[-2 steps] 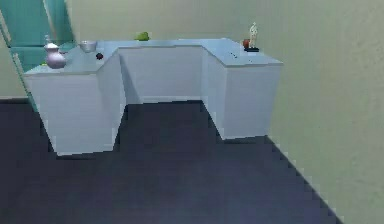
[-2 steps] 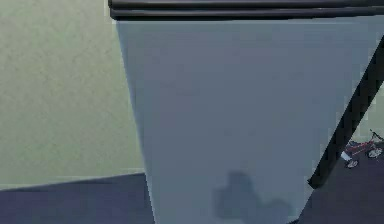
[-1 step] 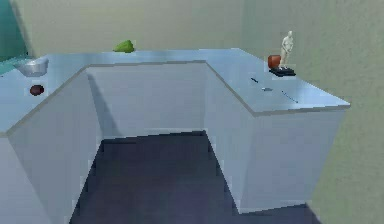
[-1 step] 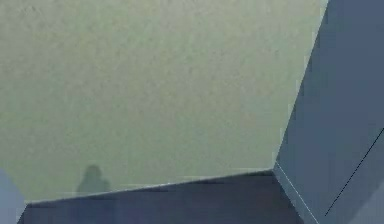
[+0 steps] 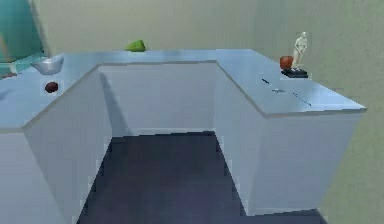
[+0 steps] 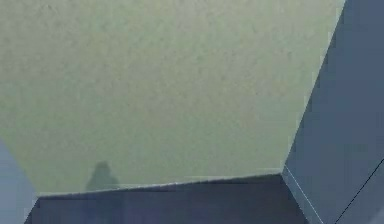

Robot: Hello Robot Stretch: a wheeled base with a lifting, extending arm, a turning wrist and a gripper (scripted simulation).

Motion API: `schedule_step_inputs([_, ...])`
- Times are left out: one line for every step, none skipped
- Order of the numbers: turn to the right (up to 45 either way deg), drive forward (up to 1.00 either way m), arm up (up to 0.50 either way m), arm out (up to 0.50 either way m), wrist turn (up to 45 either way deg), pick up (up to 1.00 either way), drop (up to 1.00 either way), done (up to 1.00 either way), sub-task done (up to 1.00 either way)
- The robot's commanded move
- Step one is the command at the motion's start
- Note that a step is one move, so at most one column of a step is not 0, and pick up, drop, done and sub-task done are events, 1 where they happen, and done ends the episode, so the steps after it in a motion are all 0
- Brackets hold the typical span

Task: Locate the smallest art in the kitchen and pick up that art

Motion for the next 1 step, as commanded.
schedule_step_inputs([6.0,0.00,0.00,0.00,0.0,0.00,0.00,0.00,0.00])
